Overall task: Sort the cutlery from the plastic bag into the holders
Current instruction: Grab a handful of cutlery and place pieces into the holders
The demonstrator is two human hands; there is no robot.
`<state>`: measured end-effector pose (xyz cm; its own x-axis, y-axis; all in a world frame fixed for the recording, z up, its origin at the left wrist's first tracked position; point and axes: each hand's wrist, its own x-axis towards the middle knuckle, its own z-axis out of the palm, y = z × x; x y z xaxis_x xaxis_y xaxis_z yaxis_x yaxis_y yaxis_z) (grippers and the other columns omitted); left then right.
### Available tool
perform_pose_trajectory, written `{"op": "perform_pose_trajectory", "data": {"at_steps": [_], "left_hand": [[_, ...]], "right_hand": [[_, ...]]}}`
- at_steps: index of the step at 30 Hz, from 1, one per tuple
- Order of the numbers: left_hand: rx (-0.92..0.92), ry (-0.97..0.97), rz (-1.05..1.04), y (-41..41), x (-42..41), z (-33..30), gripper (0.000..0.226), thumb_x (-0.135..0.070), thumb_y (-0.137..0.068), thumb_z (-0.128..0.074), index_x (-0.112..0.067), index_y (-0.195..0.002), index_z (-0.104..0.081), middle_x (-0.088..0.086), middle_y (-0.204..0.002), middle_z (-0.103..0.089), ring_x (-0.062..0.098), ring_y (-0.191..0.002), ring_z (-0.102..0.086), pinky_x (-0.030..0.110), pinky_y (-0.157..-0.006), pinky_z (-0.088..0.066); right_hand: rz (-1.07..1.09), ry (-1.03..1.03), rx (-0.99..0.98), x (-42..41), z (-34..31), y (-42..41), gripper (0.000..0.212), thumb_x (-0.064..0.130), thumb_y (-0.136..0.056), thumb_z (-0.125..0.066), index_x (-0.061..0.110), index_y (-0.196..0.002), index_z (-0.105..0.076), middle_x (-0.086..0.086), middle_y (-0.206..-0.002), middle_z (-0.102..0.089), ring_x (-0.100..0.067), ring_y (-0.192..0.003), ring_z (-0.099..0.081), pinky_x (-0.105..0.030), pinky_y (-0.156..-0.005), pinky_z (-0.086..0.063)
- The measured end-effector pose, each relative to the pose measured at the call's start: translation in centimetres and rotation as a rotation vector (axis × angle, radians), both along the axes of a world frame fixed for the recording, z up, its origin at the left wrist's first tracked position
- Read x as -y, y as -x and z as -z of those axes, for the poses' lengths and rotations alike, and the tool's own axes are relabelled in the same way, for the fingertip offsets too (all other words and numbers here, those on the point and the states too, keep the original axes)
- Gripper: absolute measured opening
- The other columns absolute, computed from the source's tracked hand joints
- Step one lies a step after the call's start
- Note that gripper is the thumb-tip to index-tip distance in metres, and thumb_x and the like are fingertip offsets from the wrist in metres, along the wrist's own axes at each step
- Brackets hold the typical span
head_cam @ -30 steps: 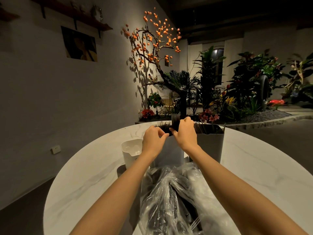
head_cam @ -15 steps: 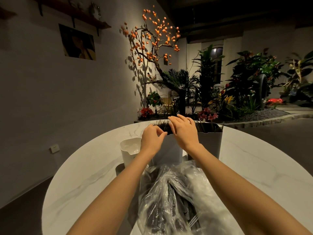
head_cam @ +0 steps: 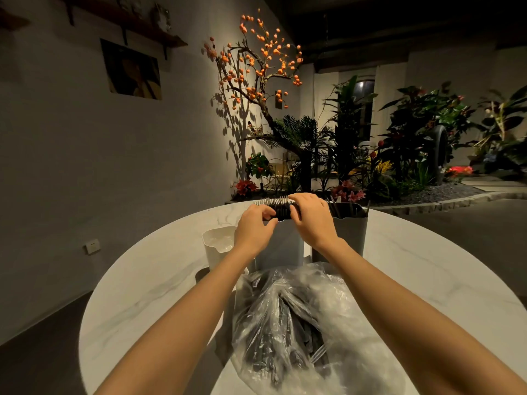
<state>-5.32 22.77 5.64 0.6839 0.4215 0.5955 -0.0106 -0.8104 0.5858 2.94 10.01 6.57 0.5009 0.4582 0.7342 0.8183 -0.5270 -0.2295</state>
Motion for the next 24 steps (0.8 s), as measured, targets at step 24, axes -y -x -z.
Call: {"op": "perform_pose_trajectory", "data": {"at_steps": [24], "left_hand": [[-0.104, 0.047, 0.120, 6.2, 6.4, 0.4, 0.033, -0.031, -0.101, -0.044, -0.018, -0.080, -0.065, 0.000, -0.081, -0.068, 0.020, -0.079, -0.062, 0.042, -0.078, -0.051]], "right_hand": [[0.003, 0.098, -0.143, 6.5, -0.1, 8.3, 0.021, 0.032, -0.101, -0.045, 0.014, -0.110, -0.051, -0.009, -0.102, -0.067, -0.029, -0.086, -0.061, -0.032, -0.065, -0.040]]}}
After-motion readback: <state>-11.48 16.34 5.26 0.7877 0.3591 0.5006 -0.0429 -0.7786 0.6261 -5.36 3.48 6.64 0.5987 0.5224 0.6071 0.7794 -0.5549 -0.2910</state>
